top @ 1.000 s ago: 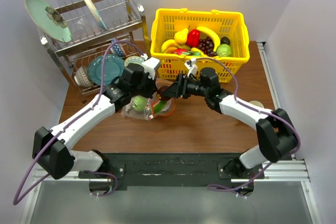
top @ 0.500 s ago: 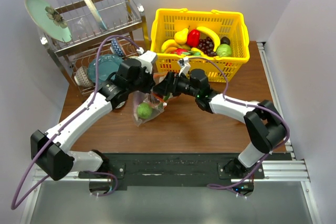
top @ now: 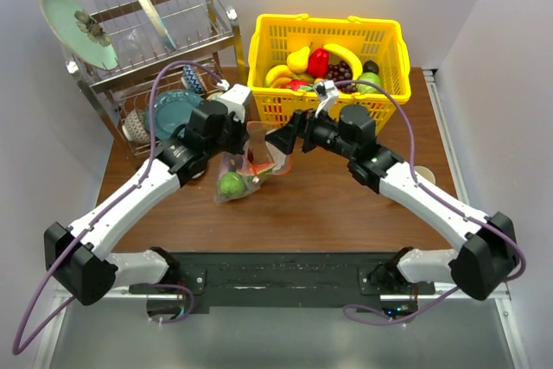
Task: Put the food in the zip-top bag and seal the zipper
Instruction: Place the fake fruit in the zipper food storage bag, then pick up the fake fruit from the bin.
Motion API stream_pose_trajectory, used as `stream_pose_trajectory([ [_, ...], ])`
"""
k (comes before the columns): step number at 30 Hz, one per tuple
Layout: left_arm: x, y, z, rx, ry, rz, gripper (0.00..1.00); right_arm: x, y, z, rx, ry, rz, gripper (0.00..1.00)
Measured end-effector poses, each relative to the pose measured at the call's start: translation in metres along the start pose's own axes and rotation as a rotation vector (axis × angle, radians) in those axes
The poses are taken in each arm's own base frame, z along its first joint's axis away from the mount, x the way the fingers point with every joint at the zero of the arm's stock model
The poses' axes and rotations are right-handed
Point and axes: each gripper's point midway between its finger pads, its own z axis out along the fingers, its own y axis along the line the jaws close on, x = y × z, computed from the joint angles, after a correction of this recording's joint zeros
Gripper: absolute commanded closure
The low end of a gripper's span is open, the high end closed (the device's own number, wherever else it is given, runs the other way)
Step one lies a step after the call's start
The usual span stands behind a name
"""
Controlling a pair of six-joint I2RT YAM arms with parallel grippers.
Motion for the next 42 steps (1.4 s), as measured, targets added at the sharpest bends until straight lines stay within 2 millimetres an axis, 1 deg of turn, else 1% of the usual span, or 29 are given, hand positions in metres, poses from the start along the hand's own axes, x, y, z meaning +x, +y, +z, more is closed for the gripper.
stream_pose_trajectory([
  [2,0.001,0.001,0.000,-0.002,-0.005,0.000,1.00,-0.007,0.004,-0.007,0.012,0.000,-0.013,0.01],
  [4,0.002,0.001,0.001,-0.001,-0.008,0.000,1.00,-0.012,0.003,-0.010,0.039,0.003,-0.021,0.01],
  [7,0.004,0.001,0.003,0.000,-0.011,0.000,1.00,-0.019,-0.009,-0.016,0.132,0.023,-0.045,0.01],
  [8,0.005,0.001,0.003,0.000,-0.014,0.000,1.00,-0.024,-0.013,-0.019,0.168,0.024,-0.063,0.01],
  [12,0.010,0.002,0.004,0.004,-0.020,0.003,1.00,-0.063,-0.024,-0.032,0.319,-0.012,-0.155,0.01],
  [15,0.015,0.001,0.003,0.015,-0.026,0.002,1.00,-0.104,-0.027,-0.043,0.400,-0.049,-0.214,0.01],
  [17,0.017,0.000,0.004,0.021,-0.030,0.003,1.00,-0.131,-0.034,-0.052,0.445,-0.081,-0.232,0.01],
  [18,0.019,0.000,0.004,0.022,-0.027,0.006,1.00,-0.142,-0.041,-0.057,0.470,-0.094,-0.235,0.01],
  [19,0.020,0.000,0.005,0.024,-0.026,0.009,1.00,-0.148,-0.046,-0.060,0.491,-0.099,-0.236,0.01],
  [20,0.021,0.000,0.005,0.025,-0.024,0.011,1.00,-0.156,-0.056,-0.066,0.523,-0.104,-0.236,0.01],
  [23,0.023,0.000,0.006,0.027,-0.022,0.018,1.00,-0.169,-0.080,-0.073,0.601,-0.099,-0.226,0.01],
  [25,0.025,0.000,0.007,0.030,-0.026,0.019,1.00,-0.177,-0.098,-0.071,0.644,-0.087,-0.214,0.01],
  [27,0.026,0.000,0.008,0.031,-0.027,0.021,1.00,-0.185,-0.117,-0.065,0.678,-0.074,-0.199,0.01],
  [31,0.027,0.000,0.009,0.034,-0.031,0.025,1.00,-0.188,-0.162,-0.049,0.738,-0.008,-0.148,0.01],
  [33,0.026,0.000,0.009,0.034,-0.033,0.025,1.00,-0.186,-0.190,-0.035,0.768,0.033,-0.119,0.01],
  [34,0.026,0.000,0.009,0.034,-0.034,0.025,1.00,-0.183,-0.200,-0.030,0.778,0.050,-0.109,0.01],
  [36,0.026,0.000,0.009,0.033,-0.034,0.025,1.00,-0.167,-0.226,-0.020,0.802,0.117,-0.075,0.01],
  [38,0.026,0.000,0.009,0.034,-0.034,0.025,1.00,-0.143,-0.250,-0.011,0.821,0.197,-0.034,0.01],
  [42,0.026,0.000,0.009,0.034,-0.034,0.025,1.00,-0.098,-0.274,0.002,0.824,0.325,0.035,0.02],
])
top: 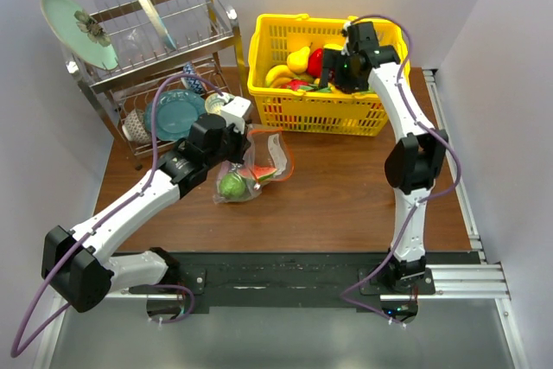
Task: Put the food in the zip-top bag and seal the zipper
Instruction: Pick up the fake fruit from the bin.
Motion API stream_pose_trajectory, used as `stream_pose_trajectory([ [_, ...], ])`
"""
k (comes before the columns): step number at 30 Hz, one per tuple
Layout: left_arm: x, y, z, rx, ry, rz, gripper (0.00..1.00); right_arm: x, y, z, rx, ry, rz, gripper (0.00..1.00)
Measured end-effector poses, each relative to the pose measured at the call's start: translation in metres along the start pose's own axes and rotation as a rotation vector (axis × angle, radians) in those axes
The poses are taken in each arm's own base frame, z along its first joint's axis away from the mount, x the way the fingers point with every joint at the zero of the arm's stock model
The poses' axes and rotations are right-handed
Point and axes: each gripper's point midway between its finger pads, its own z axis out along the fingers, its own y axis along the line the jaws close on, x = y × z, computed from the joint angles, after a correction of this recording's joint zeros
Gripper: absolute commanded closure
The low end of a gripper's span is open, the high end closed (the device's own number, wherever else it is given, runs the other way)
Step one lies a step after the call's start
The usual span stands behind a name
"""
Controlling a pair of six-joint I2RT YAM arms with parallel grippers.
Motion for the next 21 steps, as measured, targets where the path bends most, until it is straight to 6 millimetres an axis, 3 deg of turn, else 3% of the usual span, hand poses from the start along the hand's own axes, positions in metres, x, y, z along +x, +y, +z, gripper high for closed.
stream_pose_trajectory([
  [5,0.000,0.000,0.000,0.001,0.000,0.001,1.00,0.031,0.002,0.032,-0.028,0.110,0.027,0.01],
  [10,0.000,0.000,0.000,0.001,0.001,0.000,1.00,0.050,0.002,0.054,-0.039,0.171,0.046,0.02],
  [15,0.000,0.000,0.000,0.001,0.002,0.000,1.00,0.077,-0.006,0.085,-0.018,0.243,0.056,0.06],
  [18,0.001,0.000,0.000,0.002,0.002,0.001,1.00,0.087,-0.010,0.086,-0.009,0.278,0.066,0.20],
  [21,0.001,-0.001,0.000,0.005,0.003,0.000,1.00,0.086,-0.010,0.086,-0.011,0.276,0.066,0.23],
])
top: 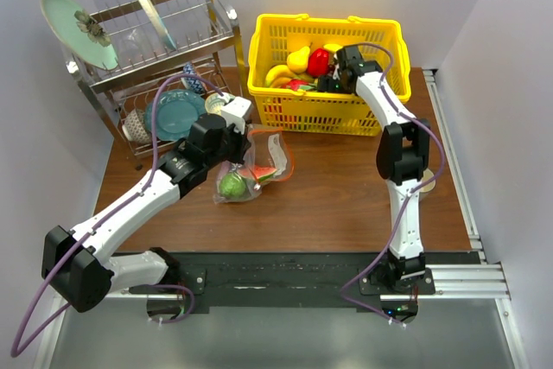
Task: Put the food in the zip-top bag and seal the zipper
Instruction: Pick up the fake fruit from the bin.
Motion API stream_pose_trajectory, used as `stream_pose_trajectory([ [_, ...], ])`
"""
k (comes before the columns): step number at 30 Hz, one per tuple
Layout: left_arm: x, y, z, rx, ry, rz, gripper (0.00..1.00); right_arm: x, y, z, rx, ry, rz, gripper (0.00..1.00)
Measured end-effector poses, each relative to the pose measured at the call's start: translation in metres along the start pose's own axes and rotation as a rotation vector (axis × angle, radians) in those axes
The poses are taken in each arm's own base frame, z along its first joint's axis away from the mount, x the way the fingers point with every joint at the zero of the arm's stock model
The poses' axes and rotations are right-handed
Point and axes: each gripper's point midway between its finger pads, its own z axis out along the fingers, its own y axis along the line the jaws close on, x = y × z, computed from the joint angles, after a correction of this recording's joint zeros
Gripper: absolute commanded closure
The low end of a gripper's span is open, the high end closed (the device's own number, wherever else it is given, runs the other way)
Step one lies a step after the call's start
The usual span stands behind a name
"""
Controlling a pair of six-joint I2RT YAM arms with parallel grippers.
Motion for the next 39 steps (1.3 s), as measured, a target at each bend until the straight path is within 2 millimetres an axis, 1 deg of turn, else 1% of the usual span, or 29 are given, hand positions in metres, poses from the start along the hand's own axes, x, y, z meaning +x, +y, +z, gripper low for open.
stream_pose_trajectory([
  [1,0.000,0.000,0.000,0.001,0.000,0.000,1.00,0.000,0.000,0.000,-0.001,-0.004,0.000,0.27],
  [2,0.000,0.000,0.000,0.001,0.000,0.000,1.00,0.000,0.000,-0.001,-0.003,-0.008,0.000,0.28],
  [7,0.000,0.000,0.000,0.002,0.000,0.000,1.00,-0.004,-0.001,-0.005,-0.008,-0.021,0.010,0.29],
  [9,0.000,0.000,0.000,0.003,0.000,0.000,1.00,-0.009,-0.001,-0.012,-0.012,-0.039,0.017,0.28],
  [11,0.000,0.000,0.000,0.003,0.000,0.000,1.00,-0.019,0.003,-0.028,-0.022,-0.084,0.022,0.28],
  [13,0.000,0.000,0.000,0.003,0.000,0.000,1.00,-0.037,0.009,-0.055,-0.042,-0.164,0.023,0.28],
  [14,0.000,-0.001,0.000,0.003,0.000,0.000,1.00,-0.047,0.013,-0.072,-0.053,-0.223,0.021,0.28],
  [17,0.000,-0.001,0.000,0.003,0.000,0.000,1.00,-0.078,0.025,-0.139,-0.093,-0.415,0.017,0.28],
  [18,0.000,-0.001,0.000,0.003,0.000,0.000,1.00,-0.086,0.029,-0.159,-0.107,-0.469,0.015,0.28],
  [20,0.000,-0.001,0.000,0.003,0.000,0.000,1.00,-0.103,0.038,-0.209,-0.143,-0.603,0.011,0.28],
  [23,0.000,-0.001,0.000,0.003,0.001,0.000,1.00,-0.114,0.051,-0.261,-0.210,-0.729,-0.001,0.28],
  [24,0.000,-0.001,0.000,0.003,0.000,0.000,1.00,-0.114,0.055,-0.270,-0.235,-0.749,-0.007,0.28],
  [26,0.000,-0.001,0.000,0.003,0.001,0.000,1.00,-0.108,0.068,-0.285,-0.319,-0.771,-0.032,0.28],
  [27,0.000,-0.001,0.000,0.003,0.001,0.000,1.00,-0.100,0.077,-0.287,-0.379,-0.764,-0.049,0.29],
  [29,0.000,-0.001,0.000,0.003,0.001,0.000,1.00,-0.085,0.091,-0.287,-0.479,-0.731,-0.069,0.31],
  [32,0.000,-0.001,0.000,0.004,0.001,0.000,1.00,-0.051,0.112,-0.278,-0.663,-0.651,-0.077,0.31],
  [34,0.000,-0.001,0.000,0.006,0.002,0.000,1.00,-0.025,0.120,-0.268,-0.748,-0.586,-0.067,0.30],
  [36,0.000,-0.001,0.000,0.006,0.002,0.000,1.00,0.002,0.125,-0.258,-0.801,-0.527,-0.056,0.30],
  [39,0.000,-0.001,0.000,0.006,0.002,0.000,1.00,0.042,0.136,-0.248,-0.846,-0.455,-0.063,0.28],
])
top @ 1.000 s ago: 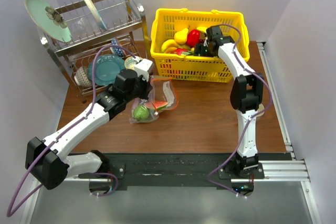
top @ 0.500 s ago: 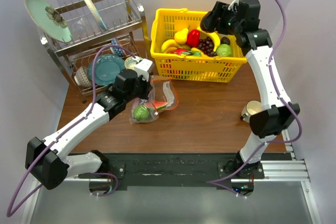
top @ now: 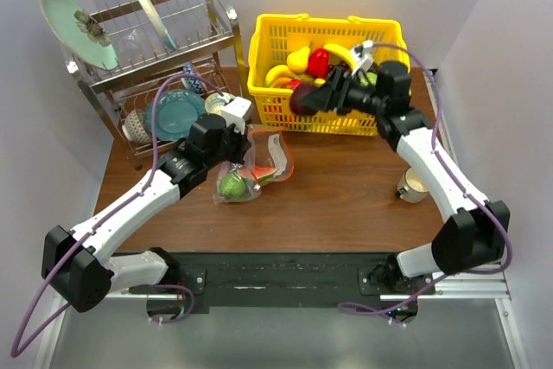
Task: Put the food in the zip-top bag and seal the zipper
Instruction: Pick up the fake fruit from the bin, then place the fake fruit in the zipper food storage bag.
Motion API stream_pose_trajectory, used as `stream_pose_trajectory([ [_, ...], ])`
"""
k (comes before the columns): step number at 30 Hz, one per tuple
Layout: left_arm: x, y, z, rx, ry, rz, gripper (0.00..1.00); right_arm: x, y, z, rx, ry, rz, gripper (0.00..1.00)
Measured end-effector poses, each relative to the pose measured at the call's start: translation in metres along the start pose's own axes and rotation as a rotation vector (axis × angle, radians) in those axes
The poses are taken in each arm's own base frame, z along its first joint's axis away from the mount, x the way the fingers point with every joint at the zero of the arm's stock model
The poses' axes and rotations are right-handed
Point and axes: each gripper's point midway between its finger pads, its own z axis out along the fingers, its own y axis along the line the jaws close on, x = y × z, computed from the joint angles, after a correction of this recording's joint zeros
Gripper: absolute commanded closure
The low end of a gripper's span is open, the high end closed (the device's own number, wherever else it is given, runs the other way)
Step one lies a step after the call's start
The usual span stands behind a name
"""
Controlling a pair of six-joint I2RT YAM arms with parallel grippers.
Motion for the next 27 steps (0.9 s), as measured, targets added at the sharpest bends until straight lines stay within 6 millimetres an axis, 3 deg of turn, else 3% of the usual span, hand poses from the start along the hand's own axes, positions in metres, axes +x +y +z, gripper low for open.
stream_pose_trajectory([
  [7,0.000,0.000,0.000,0.000,0.001,0.000,1.00,0.109,0.066,0.001,-0.167,0.190,-0.044,0.28],
  [11,0.001,0.000,0.001,0.000,0.003,0.000,1.00,0.141,0.059,0.005,-0.158,0.237,-0.033,0.28],
  [24,0.002,0.000,0.001,-0.002,0.006,0.000,1.00,0.177,0.017,0.049,-0.047,0.285,0.016,0.25],
  [25,0.002,0.000,0.001,-0.002,0.006,0.000,1.00,0.177,0.015,0.051,-0.038,0.283,0.017,0.23],
  [27,0.002,0.000,0.001,-0.002,0.006,0.000,1.00,0.172,0.012,0.055,-0.013,0.262,0.012,0.02],
])
